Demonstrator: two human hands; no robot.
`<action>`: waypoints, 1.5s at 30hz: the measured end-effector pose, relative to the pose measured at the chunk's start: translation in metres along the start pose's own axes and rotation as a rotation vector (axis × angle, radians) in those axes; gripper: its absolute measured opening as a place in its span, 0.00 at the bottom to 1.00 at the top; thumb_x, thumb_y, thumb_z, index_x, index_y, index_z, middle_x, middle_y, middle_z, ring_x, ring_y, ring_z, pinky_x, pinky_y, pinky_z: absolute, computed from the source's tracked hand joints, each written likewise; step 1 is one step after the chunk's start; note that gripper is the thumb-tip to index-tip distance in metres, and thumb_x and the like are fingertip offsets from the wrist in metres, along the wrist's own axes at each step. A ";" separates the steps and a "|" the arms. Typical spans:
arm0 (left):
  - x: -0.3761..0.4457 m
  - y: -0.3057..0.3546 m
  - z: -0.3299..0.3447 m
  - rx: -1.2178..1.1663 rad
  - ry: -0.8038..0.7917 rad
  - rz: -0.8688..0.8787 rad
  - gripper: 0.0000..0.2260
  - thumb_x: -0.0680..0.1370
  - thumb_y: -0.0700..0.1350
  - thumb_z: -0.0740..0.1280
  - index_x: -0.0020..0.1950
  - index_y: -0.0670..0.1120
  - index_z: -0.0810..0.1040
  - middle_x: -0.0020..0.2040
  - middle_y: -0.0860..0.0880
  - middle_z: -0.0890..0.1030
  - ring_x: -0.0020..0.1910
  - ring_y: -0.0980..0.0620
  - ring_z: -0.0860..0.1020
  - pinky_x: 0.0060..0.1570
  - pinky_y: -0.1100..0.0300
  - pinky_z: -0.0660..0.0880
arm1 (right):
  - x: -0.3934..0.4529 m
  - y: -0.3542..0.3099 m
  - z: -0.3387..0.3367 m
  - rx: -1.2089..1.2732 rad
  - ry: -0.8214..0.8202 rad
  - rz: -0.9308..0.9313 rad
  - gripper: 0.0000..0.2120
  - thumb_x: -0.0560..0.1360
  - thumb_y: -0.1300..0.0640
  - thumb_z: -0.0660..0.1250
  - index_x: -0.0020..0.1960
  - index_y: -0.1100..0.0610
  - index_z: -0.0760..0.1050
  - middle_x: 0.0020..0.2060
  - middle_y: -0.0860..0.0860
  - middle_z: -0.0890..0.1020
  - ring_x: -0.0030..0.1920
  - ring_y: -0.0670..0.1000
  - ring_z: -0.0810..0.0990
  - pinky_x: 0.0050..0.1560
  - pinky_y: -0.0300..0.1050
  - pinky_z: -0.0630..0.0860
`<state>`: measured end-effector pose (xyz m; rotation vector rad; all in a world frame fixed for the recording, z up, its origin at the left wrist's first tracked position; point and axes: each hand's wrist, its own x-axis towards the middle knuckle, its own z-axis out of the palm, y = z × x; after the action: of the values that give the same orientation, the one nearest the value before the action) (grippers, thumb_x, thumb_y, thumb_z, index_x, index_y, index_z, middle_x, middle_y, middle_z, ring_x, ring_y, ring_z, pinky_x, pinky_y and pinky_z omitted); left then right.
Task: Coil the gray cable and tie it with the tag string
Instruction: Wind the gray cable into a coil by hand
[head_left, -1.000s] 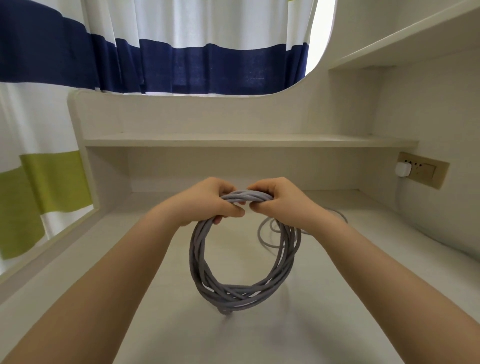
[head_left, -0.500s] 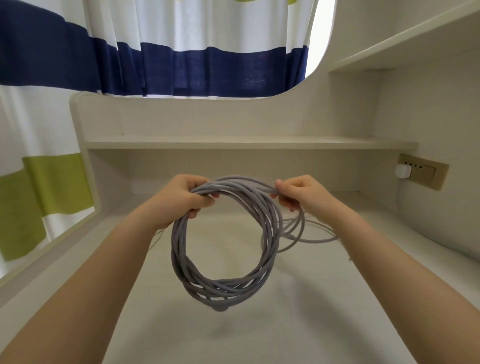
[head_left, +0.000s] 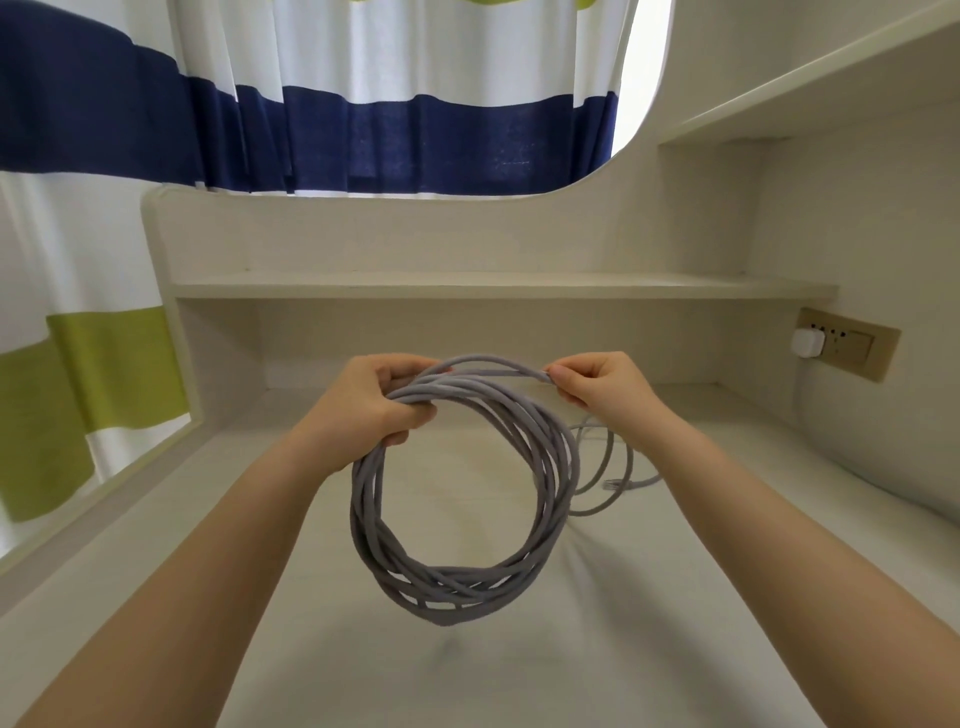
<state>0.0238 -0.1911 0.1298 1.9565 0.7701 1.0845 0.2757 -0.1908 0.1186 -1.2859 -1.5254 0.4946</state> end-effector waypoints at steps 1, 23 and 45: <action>0.000 0.000 0.000 -0.032 0.032 -0.002 0.13 0.73 0.30 0.64 0.52 0.44 0.79 0.27 0.54 0.79 0.21 0.58 0.67 0.22 0.66 0.66 | 0.000 0.002 0.001 -0.023 -0.014 0.009 0.09 0.75 0.57 0.65 0.41 0.60 0.81 0.27 0.50 0.73 0.32 0.50 0.67 0.36 0.42 0.66; 0.018 -0.020 0.005 0.112 0.574 -0.048 0.07 0.73 0.35 0.62 0.37 0.32 0.74 0.29 0.42 0.65 0.30 0.46 0.63 0.33 0.52 0.60 | -0.007 -0.018 -0.007 0.201 -0.116 0.119 0.06 0.76 0.64 0.62 0.45 0.60 0.79 0.28 0.50 0.83 0.28 0.45 0.80 0.32 0.35 0.78; 0.017 -0.013 0.017 -0.234 0.501 0.039 0.12 0.74 0.32 0.62 0.35 0.44 0.77 0.22 0.49 0.69 0.17 0.56 0.63 0.21 0.66 0.63 | -0.015 0.010 -0.014 0.351 -0.407 0.132 0.07 0.68 0.66 0.69 0.41 0.56 0.74 0.30 0.47 0.80 0.32 0.47 0.78 0.32 0.35 0.76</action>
<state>0.0444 -0.1767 0.1204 1.5232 0.8203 1.6408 0.2911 -0.2047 0.1092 -1.0532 -1.5937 1.1125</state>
